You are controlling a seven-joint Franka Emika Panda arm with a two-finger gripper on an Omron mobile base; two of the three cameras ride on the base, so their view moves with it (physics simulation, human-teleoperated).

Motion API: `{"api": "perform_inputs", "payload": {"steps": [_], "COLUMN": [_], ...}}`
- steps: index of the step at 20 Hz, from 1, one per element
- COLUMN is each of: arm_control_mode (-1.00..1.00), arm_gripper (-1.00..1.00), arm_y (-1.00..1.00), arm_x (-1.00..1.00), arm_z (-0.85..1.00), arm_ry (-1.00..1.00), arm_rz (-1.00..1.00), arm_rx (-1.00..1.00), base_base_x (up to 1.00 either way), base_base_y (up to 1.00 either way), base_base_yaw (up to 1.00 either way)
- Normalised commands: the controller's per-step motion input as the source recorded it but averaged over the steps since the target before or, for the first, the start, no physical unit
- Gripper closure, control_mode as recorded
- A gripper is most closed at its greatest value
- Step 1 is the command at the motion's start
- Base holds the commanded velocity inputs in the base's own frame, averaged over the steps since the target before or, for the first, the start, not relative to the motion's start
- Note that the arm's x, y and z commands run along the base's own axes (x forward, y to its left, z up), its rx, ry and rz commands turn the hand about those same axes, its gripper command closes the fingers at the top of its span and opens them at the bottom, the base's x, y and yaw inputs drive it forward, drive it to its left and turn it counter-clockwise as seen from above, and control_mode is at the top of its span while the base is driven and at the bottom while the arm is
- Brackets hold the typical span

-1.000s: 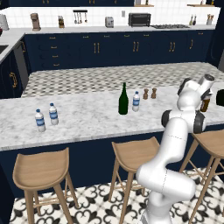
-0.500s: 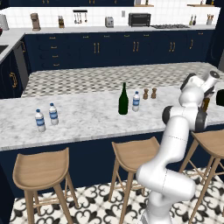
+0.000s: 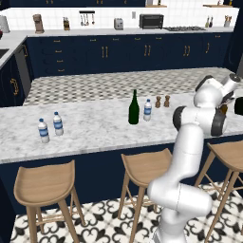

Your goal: Move the plastic bottles in the middle to the plastics group, and the glass bottles in the middle to the glass group.

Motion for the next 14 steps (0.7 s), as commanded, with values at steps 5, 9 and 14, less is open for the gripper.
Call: {"api": "perform_inputs", "payload": {"steps": [5,9,14], "arm_control_mode": [-1.00,-1.00,-1.00], "arm_gripper": [-1.00,-1.00,-1.00], "arm_y": [0.44,0.79,1.00], "arm_x": [-0.26,-0.01,0.00], "arm_z": [0.19,0.00,0.12], "arm_ry": [-0.01,-0.02,0.00], "arm_rz": [0.00,0.05,0.03], "arm_rx": [-0.04,0.00,0.00], "base_base_x": [0.00,0.00,0.00], "base_base_y": [0.00,0.00,0.00], "base_base_yaw": [0.00,0.00,0.00]}}
